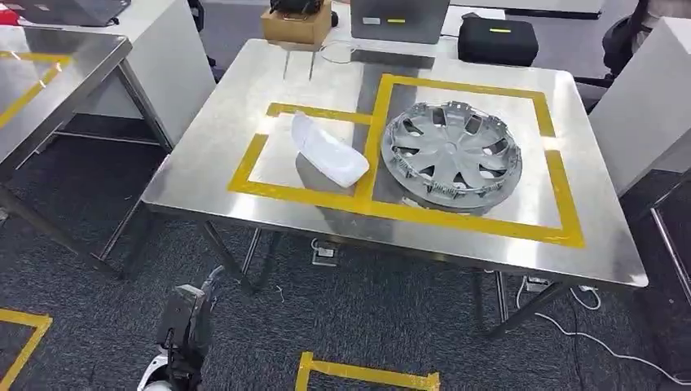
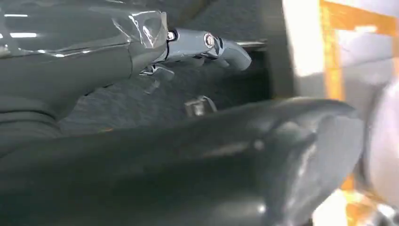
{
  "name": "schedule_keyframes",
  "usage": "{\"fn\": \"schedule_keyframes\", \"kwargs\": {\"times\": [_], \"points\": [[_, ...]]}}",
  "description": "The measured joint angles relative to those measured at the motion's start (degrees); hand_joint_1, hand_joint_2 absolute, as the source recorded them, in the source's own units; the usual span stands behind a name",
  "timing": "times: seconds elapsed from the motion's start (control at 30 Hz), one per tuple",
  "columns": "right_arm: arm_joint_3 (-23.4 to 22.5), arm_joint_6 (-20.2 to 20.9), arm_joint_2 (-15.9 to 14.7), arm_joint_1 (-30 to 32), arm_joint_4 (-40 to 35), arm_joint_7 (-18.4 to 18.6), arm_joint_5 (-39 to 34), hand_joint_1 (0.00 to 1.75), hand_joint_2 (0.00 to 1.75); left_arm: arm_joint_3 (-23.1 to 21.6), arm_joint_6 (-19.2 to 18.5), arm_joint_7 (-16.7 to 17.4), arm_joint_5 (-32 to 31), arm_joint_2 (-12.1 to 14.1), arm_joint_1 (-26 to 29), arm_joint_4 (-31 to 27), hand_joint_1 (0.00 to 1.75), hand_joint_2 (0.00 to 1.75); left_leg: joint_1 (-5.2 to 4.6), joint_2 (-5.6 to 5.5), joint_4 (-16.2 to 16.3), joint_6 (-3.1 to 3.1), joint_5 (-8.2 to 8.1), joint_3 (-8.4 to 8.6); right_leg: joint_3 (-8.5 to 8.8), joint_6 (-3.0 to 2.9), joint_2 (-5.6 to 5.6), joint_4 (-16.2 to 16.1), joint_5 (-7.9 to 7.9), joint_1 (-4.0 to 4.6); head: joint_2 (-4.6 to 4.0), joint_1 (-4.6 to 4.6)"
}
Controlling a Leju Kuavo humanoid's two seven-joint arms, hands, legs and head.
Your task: Take the parts from the cabinet and place them on the table.
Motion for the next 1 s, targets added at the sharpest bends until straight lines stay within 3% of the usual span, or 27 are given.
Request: {"fn": "schedule_keyframes", "kwargs": {"times": [0.03, 0.07, 0.1, 0.13, 0.17, 0.23, 0.27, 0.3, 0.33, 0.37, 0.43, 0.47, 0.5, 0.57, 0.6, 0.63, 0.67, 0.7, 0.73, 0.77, 0.8, 0.83, 0.87, 0.93, 0.97, 1.0], "points": [[0.0, 0.0, 0.0, 0.0, 0.0, 0.0, 0.0, 0.00, 0.00, 0.1, 0.1, 0.2, 0.3, 0.0, 0.1, 0.6, 0.00, 0.00, -0.06, 0.07, 0.0, 0.00, 0.69, -0.61, -1.11, -0.59, 0.00, 3.5, -3.20, 0.00, 0.00, 0.09], [0.0, 0.0, -0.1, 0.0, 0.0, 0.0, -0.2, 0.00, 0.00, 0.2, 0.6, 0.8, 0.4, -0.1, 0.2, 1.3, 0.00, 0.00, -0.21, 0.14, 0.1, 0.12, 1.45, -1.54, -2.25, -0.81, 0.00, 7.7, -5.93, 0.00, 0.00, 0.13], [0.0, 0.0, -0.1, -0.1, 0.1, 0.0, -0.5, 0.00, 0.00, 0.2, 1.1, 1.4, 0.4, -0.1, 0.2, 2.1, 0.00, 0.00, -0.39, 0.18, 0.2, 0.15, 2.24, -2.62, -3.01, -0.58, -0.01, 12.1, -7.53, 0.00, 0.00, 0.17], [0.0, 0.0, -0.2, -0.1, 0.1, 0.1, -0.8, 0.00, 0.00, 0.2, 1.5, 2.0, 0.6, -0.2, 0.2, 3.1, 0.00, 0.00, -0.52, 0.26, 0.4, 0.13, 2.94, -3.69, -2.95, 0.01, -0.01, 14.9, -7.40, 0.00, 0.00, 0.15], [0.0, -0.1, -0.3, -0.1, 0.2, 0.2, -1.0, 0.00, 0.00, 0.3, 1.9, 2.5, 1.0, -0.3, 0.1, 4.6, 0.00, 0.00, -0.62, 0.35, 0.6, 0.05, 3.57, -4.75, -1.65, 0.80, -0.01, 14.8, -6.06, 0.00, 0.00, 0.17], [-0.1, -0.3, -0.3, -0.2, 0.4, 0.3, -1.5, 0.00, 0.00, 0.3, 1.9, 3.1, 1.5, -0.7, -0.4, 8.3, 0.00, 0.00, -0.67, 0.42, 1.2, -0.27, 4.75, -6.75, 3.97, 1.86, -0.02, 8.3, -2.61, 0.01, 0.00, 0.15], [-0.2, -0.5, -0.4, -0.4, 0.5, 0.4, -1.9, 0.00, 0.00, 0.4, 1.8, 3.4, 2.2, -1.1, -1.0, 11.0, 0.00, 0.00, -0.70, 0.41, 1.8, -0.49, 5.26, -7.59, 8.17, 1.55, -0.03, 2.6, -2.52, 0.02, 0.00, 0.15], [-0.3, -0.6, -0.5, -0.8, 0.5, 0.5, -1.9, 0.00, 0.00, 0.5, 1.6, 3.6, 2.8, -1.4, -1.5, 13.2, 0.00, 0.00, -0.95, 0.43, 2.3, -0.81, 5.61, -8.31, 11.58, 0.62, -0.06, -2.9, -5.40, 0.32, 0.00, 0.17], [-0.4, -0.7, -0.7, -0.9, 0.6, 0.5, -2.0, 0.00, 0.00, 0.7, 1.3, 3.7, 3.1, -1.7, -2.3, 16.3, 0.00, 0.00, -0.87, 0.54, 2.4, -1.12, 6.07, -8.33, 11.90, 0.09, 0.08, -3.5, -5.57, 0.59, 0.00, -0.31], [-0.4, -0.7, -0.7, -1.0, 0.6, 0.5, -2.1, 0.00, 0.00, 0.8, 1.1, 3.7, 3.4, -2.1, -3.3, 19.4, 0.00, 0.00, -0.84, 0.55, 2.4, -1.48, 6.56, -8.31, 11.25, 0.02, 0.16, -3.8, -5.35, 0.67, 0.00, -0.14], [-0.5, -0.5, -0.8, -1.1, 0.9, 0.6, -2.1, 0.00, 0.00, 1.0, 0.6, 4.5, 4.6, -3.0, -4.8, 25.9, 0.00, 0.00, -0.59, 0.44, 2.0, -2.23, 7.73, -8.48, 10.73, -0.99, 0.09, -3.7, -4.48, 0.77, 0.00, 0.06], [-0.5, -0.5, -0.8, -1.3, 0.9, 0.6, -2.0, 0.00, 0.00, 1.2, 0.2, 5.0, 5.2, -3.5, -5.2, 28.8, 0.00, 0.00, -0.18, 0.21, 2.5, -2.63, 6.71, -8.96, 10.15, -1.38, -0.12, -3.8, -3.64, 0.05, 0.00, 0.20], [-0.5, -0.5, -0.9, -1.5, 1.0, 0.9, -1.9, 0.00, 0.00, 1.3, -0.3, 6.0, 6.0, -3.9, -5.5, 32.1, 0.00, 0.00, -0.05, 0.11, 4.1, -3.16, 3.27, -9.77, 9.43, -1.91, -0.07, -3.8, -2.93, 0.13, 0.00, -0.02], [-0.5, -0.5, -1.0, -1.6, 1.0, 1.4, -1.8, 0.00, 0.00, 1.4, -1.6, 7.4, 6.4, -4.5, -6.6, 38.4, 0.00, 0.00, 0.35, -0.02, 12.0, -4.08, -4.19, -12.01, 7.77, -2.04, -0.06, -3.7, -1.49, 0.17, 0.00, -0.13], [-0.5, -0.6, -1.0, -1.6, 1.0, 1.8, -1.7, 0.00, 0.00, 1.4, -2.1, 8.5, 6.3, -5.0, -7.2, 41.6, 0.00, 0.00, 0.56, -0.02, 16.8, -4.41, -6.46, -13.02, 6.82, -1.97, -0.09, -3.6, -0.69, 0.20, 0.00, -0.13], [-0.5, -0.8, -1.1, -1.6, 1.0, 1.9, -1.7, 0.00, 0.00, 1.3, -2.5, 9.8, 6.0, -5.4, -7.6, 44.5, 0.00, 0.00, 0.73, 0.00, 20.0, -4.59, -6.63, -13.20, 6.04, -1.82, -0.09, -3.5, 0.05, 0.21, 0.00, -0.15], [-0.5, -1.1, -1.1, -1.7, 1.0, 2.2, -1.6, 0.00, 0.00, 1.3, -2.7, 10.9, 5.8, -5.7, -7.7, 46.7, 0.00, 0.00, 0.85, 0.00, 20.8, -4.63, -5.19, -12.30, 5.09, -1.63, -0.08, -3.3, 0.72, 0.20, 0.00, -0.13], [-0.5, -1.2, -1.2, -1.7, 1.0, 2.4, -1.5, 0.00, 0.00, 1.2, -2.9, 12.2, 5.8, -5.8, -7.8, 48.8, 0.00, 0.00, 0.95, -0.01, 19.3, -4.58, -2.98, -10.26, 4.17, -1.45, -0.07, -3.1, 1.22, 0.16, 0.00, -0.15], [-0.5, -1.3, -1.3, -1.8, 1.0, 2.6, -1.4, 0.00, 0.00, 1.2, -3.0, 13.1, 5.8, -6.1, -7.8, 50.8, 0.00, 0.00, 1.03, -0.02, 15.4, -4.44, -1.08, -6.84, 3.33, -1.19, -0.03, -2.9, 1.66, 0.12, 0.00, -0.18], [-0.5, -1.3, -1.4, -2.0, 1.0, 2.8, -1.4, 0.00, 0.00, 1.2, -3.1, 13.8, 5.8, -6.3, -7.9, 52.4, 0.00, 0.00, 1.07, -0.12, 9.7, -4.17, -0.57, -2.50, 2.68, -0.93, 0.01, -2.7, 2.08, 0.08, 0.00, -0.18], [-0.5, -1.3, -1.5, -2.1, 1.0, 3.0, -1.3, 0.00, 0.00, 1.2, -3.5, 14.7, 5.8, -6.5, -8.2, 53.8, 0.00, 0.00, 1.02, -0.28, 3.9, -3.74, -3.38, 1.08, 2.38, -0.56, -0.01, -2.7, 2.60, 0.15, 0.00, -0.20], [-0.5, -1.4, -1.6, -2.3, 1.0, 3.1, -1.2, 0.00, 0.00, 1.1, -3.7, 15.3, 5.8, -6.7, -8.3, 55.0, 0.00, 0.00, 0.58, -0.46, 1.7, -3.29, -3.86, 2.49, 2.22, -0.14, -0.09, -2.7, 3.13, 0.31, 0.00, 0.02], [-0.5, -1.4, -1.8, -2.5, 1.0, 3.3, -1.0, 0.00, 0.00, 1.1, -3.8, 15.9, 5.8, -7.0, -8.2, 56.1, 0.00, 0.00, 0.25, -0.49, 2.2, -2.66, -3.20, 1.42, 2.40, 0.37, -0.11, -3.0, 3.61, 0.24, 0.00, 0.15], [-0.5, -1.4, -2.0, -2.8, 1.0, 3.6, -0.7, 0.00, 0.00, 1.0, -3.9, 16.5, 6.4, -7.3, -8.2, 58.2, 0.00, 0.00, -0.14, -0.34, 1.9, -1.74, -2.74, 1.06, 2.18, 1.16, -0.05, -3.5, 4.65, 0.04, 0.00, -0.11], [-0.5, -1.4, -2.1, -2.6, 1.1, 3.8, -0.6, 0.00, 0.00, 0.9, -3.9, 16.7, 6.4, -7.6, -8.3, 59.0, 0.00, 0.00, 0.41, -0.12, 1.0, -0.99, -1.34, 0.68, 1.72, 1.27, -0.12, -3.1, 4.57, 0.04, 0.00, -0.11], [-0.5, -1.4, -2.4, -2.6, 1.1, 3.8, -0.5, 0.00, 0.00, 0.9, -3.9, 16.7, 6.4, -8.0, -8.3, 59.6, 0.00, 0.00, 0.27, 0.08, 0.9, -0.57, -0.48, -0.23, 0.77, 0.68, -0.07, -1.7, 1.99, 0.03, 0.00, -0.04]]}}
